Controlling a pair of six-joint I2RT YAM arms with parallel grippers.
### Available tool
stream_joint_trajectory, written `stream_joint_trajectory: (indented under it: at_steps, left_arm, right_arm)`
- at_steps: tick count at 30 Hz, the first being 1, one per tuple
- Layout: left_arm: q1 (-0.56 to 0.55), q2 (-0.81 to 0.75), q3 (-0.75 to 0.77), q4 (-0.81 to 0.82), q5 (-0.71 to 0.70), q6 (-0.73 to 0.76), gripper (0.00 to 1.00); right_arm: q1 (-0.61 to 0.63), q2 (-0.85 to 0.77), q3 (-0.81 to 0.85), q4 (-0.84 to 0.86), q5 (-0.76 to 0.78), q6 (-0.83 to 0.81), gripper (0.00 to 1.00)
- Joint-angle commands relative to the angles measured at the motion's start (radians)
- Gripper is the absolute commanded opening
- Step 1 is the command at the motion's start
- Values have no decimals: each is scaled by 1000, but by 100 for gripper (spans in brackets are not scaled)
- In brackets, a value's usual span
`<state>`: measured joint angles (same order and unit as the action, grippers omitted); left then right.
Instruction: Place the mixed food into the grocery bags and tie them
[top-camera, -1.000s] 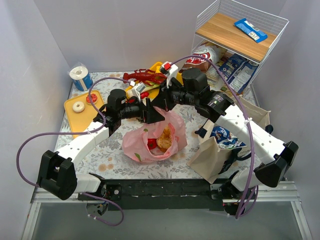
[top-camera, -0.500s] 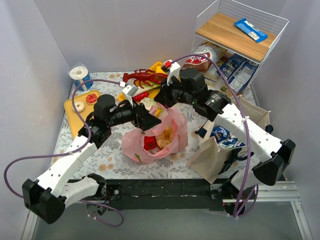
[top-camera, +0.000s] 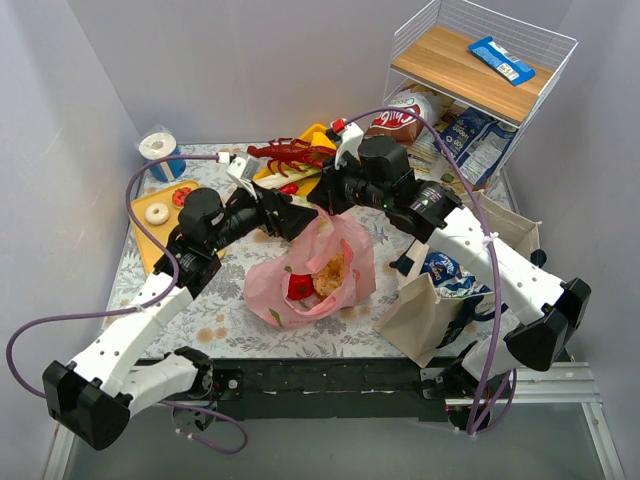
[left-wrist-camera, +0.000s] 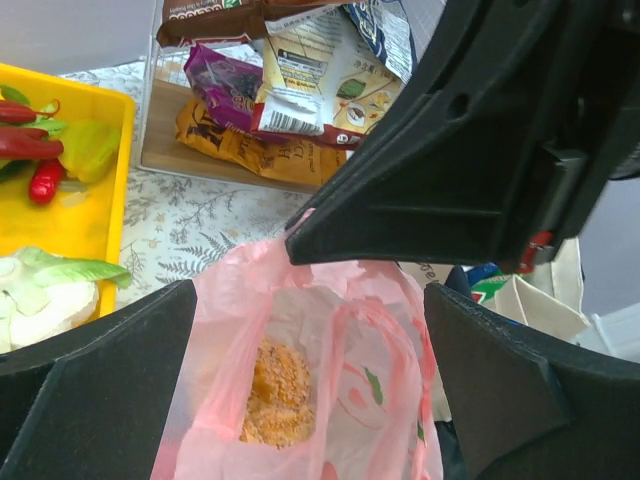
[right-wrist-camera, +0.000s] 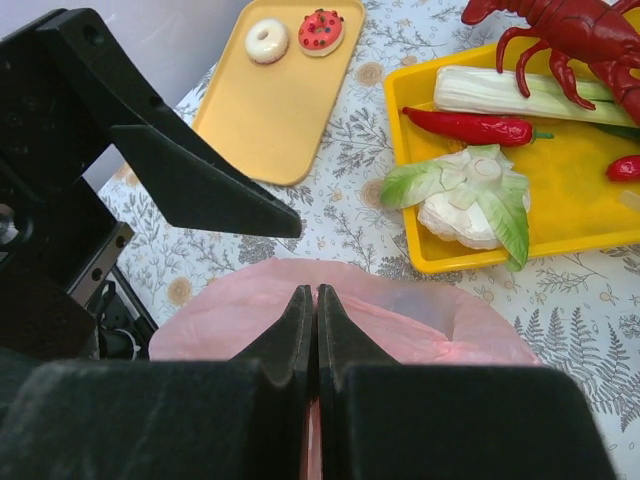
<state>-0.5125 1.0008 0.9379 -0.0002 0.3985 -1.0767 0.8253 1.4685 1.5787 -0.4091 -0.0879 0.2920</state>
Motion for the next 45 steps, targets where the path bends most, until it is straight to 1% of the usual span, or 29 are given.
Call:
stream_joint_trajectory:
  at_steps: [1, 5, 9, 15, 18, 22, 26, 27, 29, 30, 32, 33, 34, 35, 36, 37, 38, 39, 40, 42, 43, 45]
  left_arm:
    - [-6, 53, 44, 113, -21, 12, 98]
    - [-17, 101, 27, 219, 28, -61, 98]
    - [-32, 127, 24, 252, 19, -75, 98]
    - [-58, 180, 15, 319, 48, -103, 98]
    - [-76, 209, 19, 336, 89, -114, 95]
    - [-92, 225, 15, 336, 117, -118, 88]
    - [-100, 233, 7, 348, 88, -114, 74]
    - [-101, 234, 6, 358, 83, -114, 63]
    - [-103, 240, 2, 365, 73, -123, 49]
    - [-103, 242, -2, 371, 74, -127, 34]
    - [-103, 242, -11, 374, 71, -132, 18]
    - [-103, 240, -17, 379, 63, -134, 3]
    - [-103, 236, -30, 379, 60, -134, 0]
    - [-103, 228, -36, 379, 57, -134, 0]
    - [-103, 223, -42, 385, 54, -128, 0]
    - [-103, 216, -53, 385, 53, -121, 0]
    - [-103, 208, -56, 384, 51, -118, 0]
    - [-103, 205, -57, 378, 51, -115, 0]
    - [-103, 203, -59, 373, 54, -106, 0]
    - [-103, 202, -54, 352, 56, -98, 0]
    - [-103, 202, -54, 345, 62, -91, 0]
    - [-103, 196, -47, 327, 63, -86, 0]
  right_arm:
    - [3, -37, 64, 38, 37, 35, 1]
    - [3, -46, 75, 24, 80, 36, 1]
    - [2, -56, 72, 20, 120, 42, 1]
    - [2, -59, 66, 38, 123, 62, 1]
    - [1, -56, 67, 36, 137, 68, 1]
    - [1, -57, 66, 38, 142, 70, 1]
    - [1, -59, 63, 38, 137, 72, 1]
    - [3, -56, 63, 38, 129, 70, 1]
    - [0, -56, 60, 30, 126, 76, 1]
    - [-9, -56, 60, 27, 119, 81, 1]
    - [-23, -59, 55, 26, 99, 84, 1]
    - [-49, -57, 52, 24, 58, 84, 1]
    - [-67, -60, 53, 23, 31, 82, 6]
    - [-89, -60, 52, 24, -2, 73, 11]
    - [-136, -60, 53, 21, -77, 67, 21]
    - [-159, -63, 55, 21, -123, 52, 46]
    - [-182, -65, 58, 18, -166, 18, 57]
    - [-224, -68, 60, 18, -256, -5, 67]
    - [-241, -79, 57, 15, -295, -22, 81]
    - [-284, -97, 43, 18, -387, -66, 92]
    - [-297, -120, 11, 30, -419, -77, 97]
    - [-333, -148, -38, 56, -523, -105, 97]
